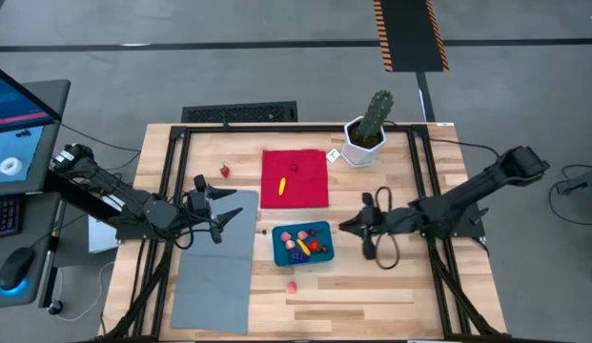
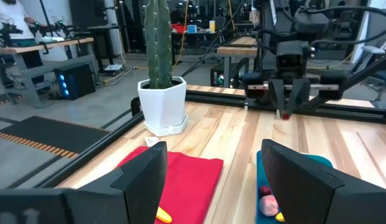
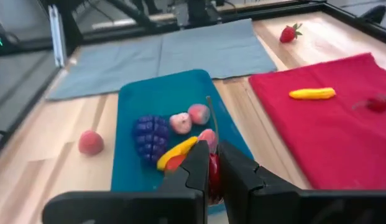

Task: Pick and placing Produce into tupperware
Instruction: Put the cherry into the blue bin, then put the blueberry into the blue bin

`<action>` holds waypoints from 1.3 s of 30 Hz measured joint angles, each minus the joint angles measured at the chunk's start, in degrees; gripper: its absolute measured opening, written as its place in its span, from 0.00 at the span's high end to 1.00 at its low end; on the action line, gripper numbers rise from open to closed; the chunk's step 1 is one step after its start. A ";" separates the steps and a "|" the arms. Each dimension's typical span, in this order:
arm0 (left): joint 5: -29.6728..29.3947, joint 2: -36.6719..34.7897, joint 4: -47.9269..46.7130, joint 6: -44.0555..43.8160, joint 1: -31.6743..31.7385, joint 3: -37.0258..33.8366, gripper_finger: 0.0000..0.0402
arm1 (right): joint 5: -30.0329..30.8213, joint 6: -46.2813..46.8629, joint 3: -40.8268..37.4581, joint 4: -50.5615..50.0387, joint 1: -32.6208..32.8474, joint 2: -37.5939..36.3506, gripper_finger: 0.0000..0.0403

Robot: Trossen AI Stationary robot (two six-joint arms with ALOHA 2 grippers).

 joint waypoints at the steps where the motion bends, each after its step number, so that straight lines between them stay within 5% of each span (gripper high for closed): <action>1: 0.02 0.02 0.00 0.02 0.00 0.00 0.37 | 0.03 -0.92 1.42 0.04 -0.07 2.14 0.88; 14: 0.09 0.01 -0.06 -0.05 0.00 0.00 0.37 | -10.21 -4.41 20.17 -6.52 -6.86 24.52 0.81; 23: 0.13 0.01 -0.15 -0.02 0.00 0.00 0.37 | -12.01 -4.52 25.70 -7.93 -9.02 31.95 0.73; 29: 0.13 0.01 -0.24 -0.02 0.00 0.00 0.37 | -11.99 -5.22 26.44 -9.33 -9.07 31.51 0.61; 39: 0.06 0.00 -0.52 0.00 0.00 0.00 0.37 | -10.92 -7.58 26.47 -22.51 -9.11 16.50 0.54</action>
